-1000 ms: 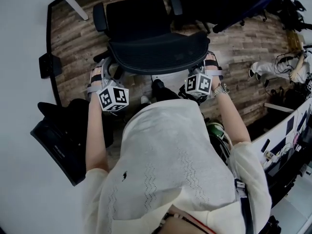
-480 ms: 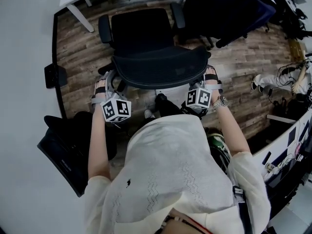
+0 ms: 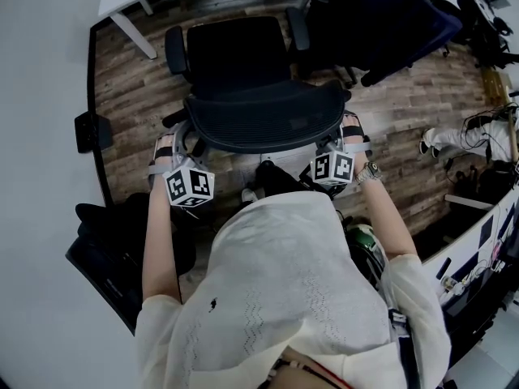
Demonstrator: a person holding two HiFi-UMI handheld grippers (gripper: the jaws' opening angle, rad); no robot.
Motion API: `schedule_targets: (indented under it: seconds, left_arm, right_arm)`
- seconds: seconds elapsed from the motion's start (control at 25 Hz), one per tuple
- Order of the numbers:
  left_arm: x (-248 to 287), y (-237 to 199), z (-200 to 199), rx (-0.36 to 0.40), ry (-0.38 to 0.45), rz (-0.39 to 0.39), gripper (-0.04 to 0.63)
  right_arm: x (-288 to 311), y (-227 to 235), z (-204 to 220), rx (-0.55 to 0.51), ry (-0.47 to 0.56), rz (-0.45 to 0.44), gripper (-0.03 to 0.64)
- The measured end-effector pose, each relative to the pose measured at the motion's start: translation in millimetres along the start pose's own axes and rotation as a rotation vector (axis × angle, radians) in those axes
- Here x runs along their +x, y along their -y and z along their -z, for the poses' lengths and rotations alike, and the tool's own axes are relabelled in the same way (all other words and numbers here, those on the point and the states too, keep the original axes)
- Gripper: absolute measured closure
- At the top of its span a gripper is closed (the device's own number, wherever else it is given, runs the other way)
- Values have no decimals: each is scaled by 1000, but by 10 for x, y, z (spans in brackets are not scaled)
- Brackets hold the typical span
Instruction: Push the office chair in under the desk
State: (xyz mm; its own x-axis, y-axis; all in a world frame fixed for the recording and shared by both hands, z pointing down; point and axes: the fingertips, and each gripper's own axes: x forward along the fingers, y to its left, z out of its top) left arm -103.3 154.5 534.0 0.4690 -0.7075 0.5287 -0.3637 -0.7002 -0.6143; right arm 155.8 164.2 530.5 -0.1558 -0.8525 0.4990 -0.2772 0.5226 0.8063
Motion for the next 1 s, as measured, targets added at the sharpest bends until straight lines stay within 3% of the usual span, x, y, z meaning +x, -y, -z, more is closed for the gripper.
schedule_targets:
  seconds: [1.0]
  left_arm:
    - [628, -492, -4, -52, -4, -56, 379]
  right_arm:
    - [804, 514, 95, 34, 17, -2, 428]
